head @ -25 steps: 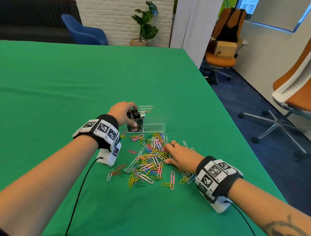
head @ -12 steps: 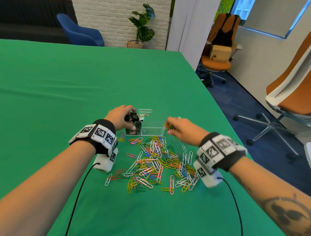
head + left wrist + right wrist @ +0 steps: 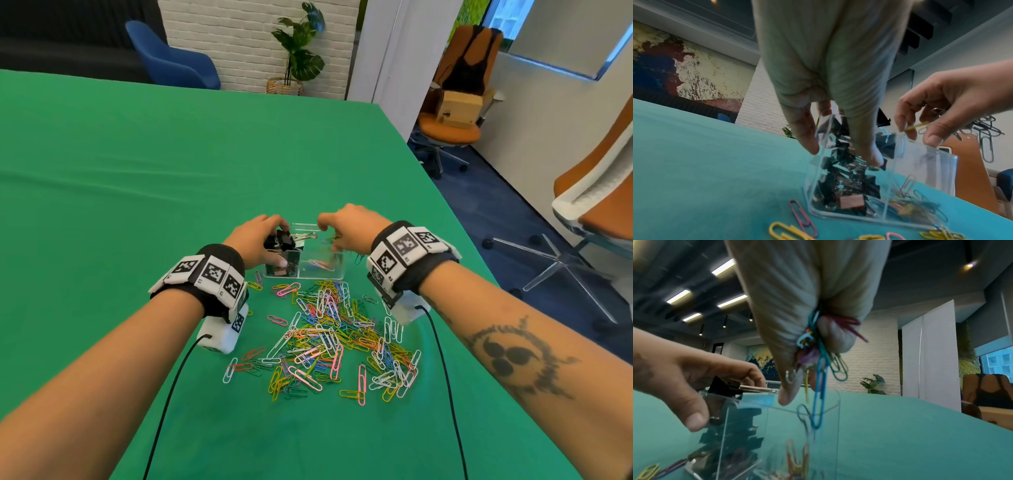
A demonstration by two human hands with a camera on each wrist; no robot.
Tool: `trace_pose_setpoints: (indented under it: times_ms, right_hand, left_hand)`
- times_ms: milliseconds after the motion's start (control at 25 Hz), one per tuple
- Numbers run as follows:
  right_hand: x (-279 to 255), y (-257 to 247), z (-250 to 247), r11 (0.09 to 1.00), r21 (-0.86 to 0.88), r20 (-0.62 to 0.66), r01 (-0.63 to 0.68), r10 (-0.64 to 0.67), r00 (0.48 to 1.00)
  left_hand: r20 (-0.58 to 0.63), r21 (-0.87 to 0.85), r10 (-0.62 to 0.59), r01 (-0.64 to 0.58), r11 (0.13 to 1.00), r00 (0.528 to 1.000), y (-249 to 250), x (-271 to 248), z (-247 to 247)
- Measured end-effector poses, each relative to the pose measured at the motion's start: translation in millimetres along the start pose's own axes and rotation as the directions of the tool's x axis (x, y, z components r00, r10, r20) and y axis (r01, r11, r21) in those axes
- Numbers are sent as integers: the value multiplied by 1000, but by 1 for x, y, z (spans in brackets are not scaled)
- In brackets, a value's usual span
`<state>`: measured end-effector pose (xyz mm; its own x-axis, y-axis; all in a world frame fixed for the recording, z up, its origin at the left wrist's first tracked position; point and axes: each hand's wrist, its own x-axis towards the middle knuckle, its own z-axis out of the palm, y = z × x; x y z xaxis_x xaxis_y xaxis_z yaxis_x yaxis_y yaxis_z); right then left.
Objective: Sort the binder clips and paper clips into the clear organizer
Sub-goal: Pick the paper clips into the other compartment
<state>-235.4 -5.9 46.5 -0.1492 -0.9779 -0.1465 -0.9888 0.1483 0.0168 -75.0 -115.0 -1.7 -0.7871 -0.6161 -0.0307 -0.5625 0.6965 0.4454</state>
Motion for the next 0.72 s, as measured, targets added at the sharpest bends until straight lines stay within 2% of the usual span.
trace_pose_setpoints:
  times_ms: [160, 320, 440, 600, 720]
  right_hand:
    - [8, 1, -4, 999, 48, -48, 0, 2, 999]
    - [11, -2, -3, 979, 199, -52, -39, 50, 997]
    - [10, -3, -5, 927, 365, -34, -89, 109, 993]
    - [8, -1, -7, 858, 502, -3, -106, 124, 992]
    - [1, 6, -11, 799, 597, -65, -80, 147, 987]
  left_hand:
    - [5, 4, 6, -6, 1000, 1000, 0, 0, 0]
    - [6, -4, 9, -9, 1000, 1000, 1, 0, 0]
    - [11, -14, 8, -8, 1000, 1000, -1, 0, 0]
    - [15, -16, 12, -12, 1000, 1000, 0, 1, 0]
    - [15, -11, 10, -10, 1000, 1000, -2, 1, 0]
